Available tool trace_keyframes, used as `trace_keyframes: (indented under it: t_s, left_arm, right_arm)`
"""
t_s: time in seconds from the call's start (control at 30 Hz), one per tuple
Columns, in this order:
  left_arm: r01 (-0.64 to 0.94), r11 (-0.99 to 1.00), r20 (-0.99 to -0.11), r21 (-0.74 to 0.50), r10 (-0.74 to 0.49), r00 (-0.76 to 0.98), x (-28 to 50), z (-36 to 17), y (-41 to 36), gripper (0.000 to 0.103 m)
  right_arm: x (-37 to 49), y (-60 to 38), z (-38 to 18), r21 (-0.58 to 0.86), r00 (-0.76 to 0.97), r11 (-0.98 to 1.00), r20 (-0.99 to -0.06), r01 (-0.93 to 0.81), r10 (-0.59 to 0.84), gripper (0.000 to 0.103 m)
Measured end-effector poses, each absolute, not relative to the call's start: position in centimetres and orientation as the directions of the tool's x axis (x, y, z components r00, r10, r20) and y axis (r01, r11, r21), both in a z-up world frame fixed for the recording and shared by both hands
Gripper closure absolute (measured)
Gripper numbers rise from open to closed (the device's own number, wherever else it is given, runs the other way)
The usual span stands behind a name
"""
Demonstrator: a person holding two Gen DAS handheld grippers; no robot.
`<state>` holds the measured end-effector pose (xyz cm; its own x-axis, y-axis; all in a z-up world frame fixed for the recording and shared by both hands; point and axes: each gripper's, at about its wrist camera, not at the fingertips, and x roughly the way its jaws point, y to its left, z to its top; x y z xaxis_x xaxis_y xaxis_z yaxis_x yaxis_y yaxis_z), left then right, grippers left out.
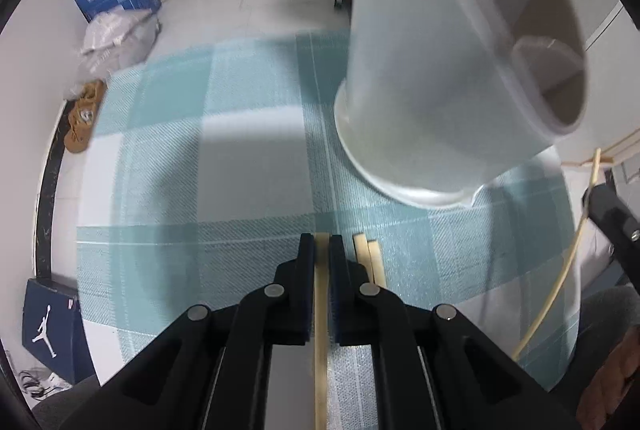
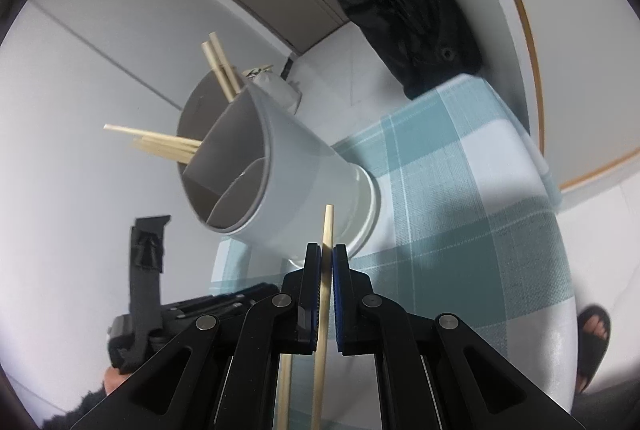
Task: Organize utensils
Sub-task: 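Carry both held chopsticks up over the white utensil holder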
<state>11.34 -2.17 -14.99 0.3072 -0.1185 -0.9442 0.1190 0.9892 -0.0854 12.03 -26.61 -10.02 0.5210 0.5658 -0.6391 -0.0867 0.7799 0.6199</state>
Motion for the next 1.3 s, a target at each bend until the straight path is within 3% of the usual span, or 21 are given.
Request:
trace_keyframes:
  t_s: [0.33, 0.67, 1.07, 1.3]
  left_arm:
    - [0.122, 0.978, -0.831, -0.167, -0.206, 0.517, 6.7, -9.5, -1.0, 0.1]
    - [0.132, 0.97, -0.756, -0.203, -0.241, 0.608, 6.3, -7.8, 0.5, 0.1]
    - [0.092, 0.956, -0.597, -0.279, -0.247, 0.763, 4.5, -5.2, 2.1, 0.1]
    - [0.119, 0.948, -0.555, -0.295, -0.272, 0.786, 4.5, -4.1, 2.0, 0.1]
  right_arm:
    - [9.3, -24.3, -7.6, 0.555, 0.583, 0.799, -0.579, -0.23, 0.57, 0.098]
    - [6.4, -21.4, -4.9, 0.438, 0.639, 0.832, -0.542, -0.339, 0.546, 0.098]
    - [5.4, -20.1, -4.1, 0.385, 0.66, 0.856, -0.549, -0.345, 0.513, 0.098]
    - [5.1, -19.6, -2.6, 0.356, 0.683, 0.858, -0.521, -0.37, 0.511, 0.098]
